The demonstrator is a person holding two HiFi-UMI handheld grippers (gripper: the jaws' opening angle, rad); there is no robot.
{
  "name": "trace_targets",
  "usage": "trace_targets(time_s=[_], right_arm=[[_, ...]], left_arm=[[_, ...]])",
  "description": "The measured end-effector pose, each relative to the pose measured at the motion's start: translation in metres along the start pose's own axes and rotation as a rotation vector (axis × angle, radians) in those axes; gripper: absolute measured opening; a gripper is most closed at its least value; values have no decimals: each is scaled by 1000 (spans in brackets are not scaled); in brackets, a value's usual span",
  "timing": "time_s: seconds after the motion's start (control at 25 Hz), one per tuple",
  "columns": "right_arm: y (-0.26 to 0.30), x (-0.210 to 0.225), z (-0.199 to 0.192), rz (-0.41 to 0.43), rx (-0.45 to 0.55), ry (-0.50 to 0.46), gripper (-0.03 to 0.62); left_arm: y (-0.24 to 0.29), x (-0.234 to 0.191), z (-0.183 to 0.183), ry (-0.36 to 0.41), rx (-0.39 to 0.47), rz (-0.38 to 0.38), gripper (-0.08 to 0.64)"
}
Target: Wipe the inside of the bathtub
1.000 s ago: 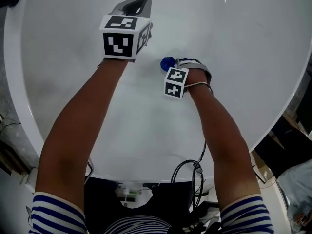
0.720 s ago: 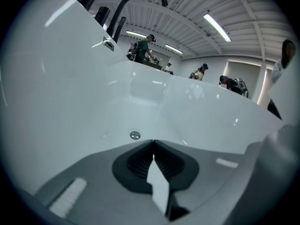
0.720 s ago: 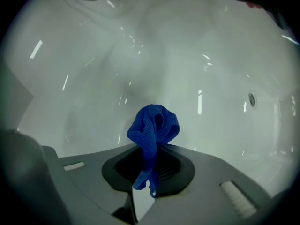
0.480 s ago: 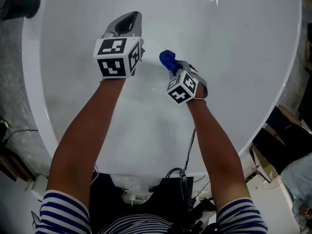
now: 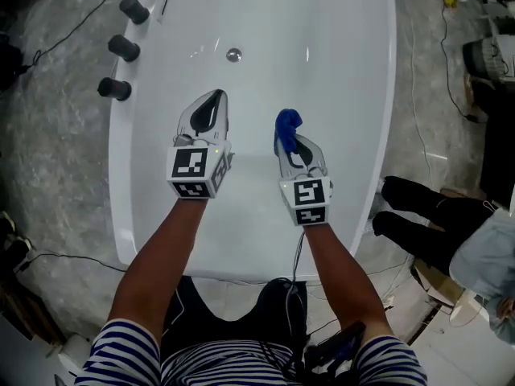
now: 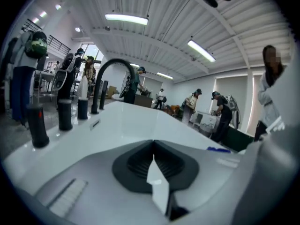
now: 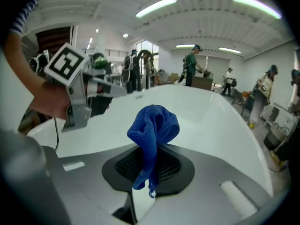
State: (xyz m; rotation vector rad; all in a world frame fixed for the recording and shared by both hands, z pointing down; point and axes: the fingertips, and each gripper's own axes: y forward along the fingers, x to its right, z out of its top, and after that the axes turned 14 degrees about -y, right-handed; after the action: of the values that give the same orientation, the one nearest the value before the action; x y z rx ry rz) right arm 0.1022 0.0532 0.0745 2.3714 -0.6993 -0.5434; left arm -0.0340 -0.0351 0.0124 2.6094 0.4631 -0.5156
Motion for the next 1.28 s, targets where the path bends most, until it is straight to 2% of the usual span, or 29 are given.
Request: trace_targets(time_s=[0.16,0.28,0.44,0.64,0.8,0.92,1.28], right_arm=[[-105,54,109,-134,207,73,55],[-179,80,169,-189,330,121,57],[-275,93,229,-269,434,91,57],[-345,85,289,-387,527,36,57],[-380,65,316,-397,620,115,57],[-398,54,329,-393,663,106,57],[-419,37,330,-366,657,117,57]], left_arm=[[-58,79,94,70,100,-94,3],[-105,130,153,131,148,-144,3],[-170,186,221,172,228,-213,3],[-229,212,277,224,301,-224,3],[-264,226,310,232,368,-231,3],[-280,240,326,228,406,-241,3],[-307,273,331,254,438,-291,3]])
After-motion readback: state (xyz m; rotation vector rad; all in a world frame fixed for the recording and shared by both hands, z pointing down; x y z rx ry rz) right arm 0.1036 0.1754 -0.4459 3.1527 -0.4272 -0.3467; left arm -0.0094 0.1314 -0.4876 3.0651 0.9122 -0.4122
